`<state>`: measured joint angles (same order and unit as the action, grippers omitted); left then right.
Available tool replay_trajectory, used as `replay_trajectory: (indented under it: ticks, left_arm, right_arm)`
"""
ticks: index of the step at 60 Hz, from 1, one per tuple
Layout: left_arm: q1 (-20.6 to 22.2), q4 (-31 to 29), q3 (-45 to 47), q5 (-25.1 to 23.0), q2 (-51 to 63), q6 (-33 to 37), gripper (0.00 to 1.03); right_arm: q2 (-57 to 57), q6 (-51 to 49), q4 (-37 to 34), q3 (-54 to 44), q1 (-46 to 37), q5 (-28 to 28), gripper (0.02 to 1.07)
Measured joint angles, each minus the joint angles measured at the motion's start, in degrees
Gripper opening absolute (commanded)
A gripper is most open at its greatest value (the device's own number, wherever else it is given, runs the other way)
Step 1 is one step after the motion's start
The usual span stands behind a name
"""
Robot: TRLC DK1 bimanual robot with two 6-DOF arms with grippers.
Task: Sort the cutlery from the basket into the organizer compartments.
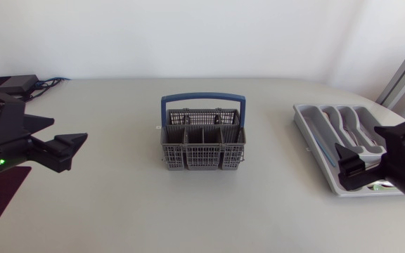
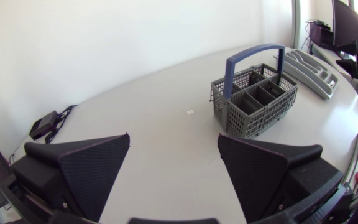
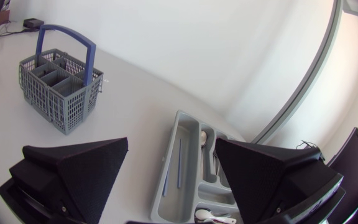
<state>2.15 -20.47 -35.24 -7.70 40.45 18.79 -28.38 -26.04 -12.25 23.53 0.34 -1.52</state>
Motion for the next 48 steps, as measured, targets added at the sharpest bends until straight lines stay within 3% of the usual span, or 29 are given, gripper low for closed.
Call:
replay_trajectory:
  ticks: [8, 27, 48]
  left_arm:
    - [-1.97, 1.25, 1.99, 0.0, -4.28, -0.85, 0.99]
    - [-1.99, 4.55, 8.79, 0.11, -14.19, -1.29, 0.99]
    - [-1.99, 11.04, 19.54, 3.08, -25.14, -7.67, 0.99]
  right_arm:
    - [3.91, 3.23, 0.7, -2.54, -0.09, 0.2, 1.03]
    - [13.09, 11.08, 4.68, -10.32, -0.09, 0.44, 1.03]
    - [23.98, 20.46, 9.66, -19.12, -0.09, 1.29, 1.03]
